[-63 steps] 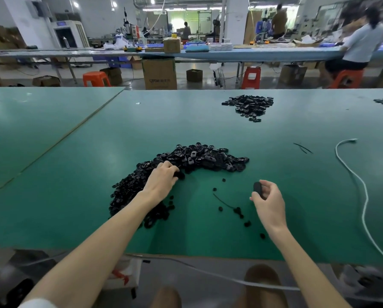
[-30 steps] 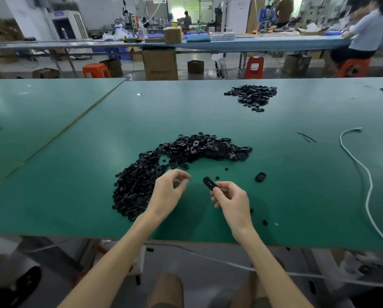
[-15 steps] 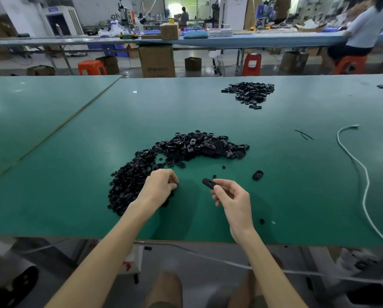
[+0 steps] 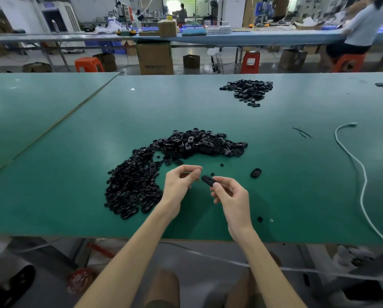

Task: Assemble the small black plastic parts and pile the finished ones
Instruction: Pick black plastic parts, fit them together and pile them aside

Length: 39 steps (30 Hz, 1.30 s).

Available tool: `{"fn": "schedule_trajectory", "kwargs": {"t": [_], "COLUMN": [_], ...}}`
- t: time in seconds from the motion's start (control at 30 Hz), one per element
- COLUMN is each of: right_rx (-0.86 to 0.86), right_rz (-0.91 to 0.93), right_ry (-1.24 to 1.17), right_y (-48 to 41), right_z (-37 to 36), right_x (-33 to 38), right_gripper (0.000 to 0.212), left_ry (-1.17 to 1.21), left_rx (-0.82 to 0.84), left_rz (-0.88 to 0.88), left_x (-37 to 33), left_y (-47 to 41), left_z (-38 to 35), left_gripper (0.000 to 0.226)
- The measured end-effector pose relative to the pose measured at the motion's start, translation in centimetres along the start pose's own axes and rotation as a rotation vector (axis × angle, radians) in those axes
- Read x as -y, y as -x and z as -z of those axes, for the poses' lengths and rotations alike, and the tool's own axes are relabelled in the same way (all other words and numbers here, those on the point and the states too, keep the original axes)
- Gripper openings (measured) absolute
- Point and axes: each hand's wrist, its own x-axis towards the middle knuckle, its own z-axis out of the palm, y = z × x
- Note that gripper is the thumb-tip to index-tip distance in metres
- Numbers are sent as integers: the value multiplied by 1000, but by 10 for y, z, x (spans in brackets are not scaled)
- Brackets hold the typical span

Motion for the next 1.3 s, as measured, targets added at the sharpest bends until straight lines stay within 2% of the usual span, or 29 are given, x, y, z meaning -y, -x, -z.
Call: {"fn": "schedule_trajectory", "kwargs": {"t": [0.07,0.23,0.37,1.13,1.3], "right_rx": [-16,-39,-58,-51,-48], "right_rz": [3,22,15,-7,-15], "right_ry": [-11,-12,-10,70,59], "right_y": [0,-3,-5,-3,-3], "right_z": [0,2,1,-2,-3], "right_x": [0,-2,-4,-2,-2], "right_gripper": [15,15,14,12,12], "left_ry": [52,66,154,102,111], "left_rx": [-27,23,41,126,67], "left_rz": [-48,-149,-150,-156,-155], "left_x": [7,16,17,21,21], "left_y": [3,4,3,2,1], "left_z": [-3,-3,-2,-2,-3], "left_gripper": [5,6,11,15,23]}}
